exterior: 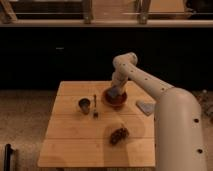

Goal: Wipe red bowl with sponge

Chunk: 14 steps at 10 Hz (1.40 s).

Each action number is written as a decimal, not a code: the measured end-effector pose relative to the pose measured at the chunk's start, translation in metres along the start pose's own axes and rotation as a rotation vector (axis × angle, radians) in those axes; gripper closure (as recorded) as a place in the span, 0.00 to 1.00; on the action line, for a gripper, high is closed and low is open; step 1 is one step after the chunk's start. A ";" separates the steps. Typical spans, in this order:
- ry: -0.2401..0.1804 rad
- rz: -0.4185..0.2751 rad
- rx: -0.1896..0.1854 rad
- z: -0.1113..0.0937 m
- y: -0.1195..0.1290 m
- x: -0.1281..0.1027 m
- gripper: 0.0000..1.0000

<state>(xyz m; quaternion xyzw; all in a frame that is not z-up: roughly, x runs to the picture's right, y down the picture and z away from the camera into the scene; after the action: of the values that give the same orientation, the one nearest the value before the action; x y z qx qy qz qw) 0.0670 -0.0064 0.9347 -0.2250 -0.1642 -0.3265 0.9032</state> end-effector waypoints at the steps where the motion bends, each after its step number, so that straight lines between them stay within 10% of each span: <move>1: -0.014 -0.033 0.009 0.002 -0.004 -0.009 1.00; 9: -0.114 -0.119 0.007 0.011 0.027 -0.046 1.00; 14: -0.088 -0.051 0.013 0.002 0.058 -0.019 1.00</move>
<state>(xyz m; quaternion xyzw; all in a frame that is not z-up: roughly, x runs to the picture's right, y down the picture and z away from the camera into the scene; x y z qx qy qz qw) 0.0912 0.0448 0.9106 -0.2290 -0.2114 -0.3383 0.8879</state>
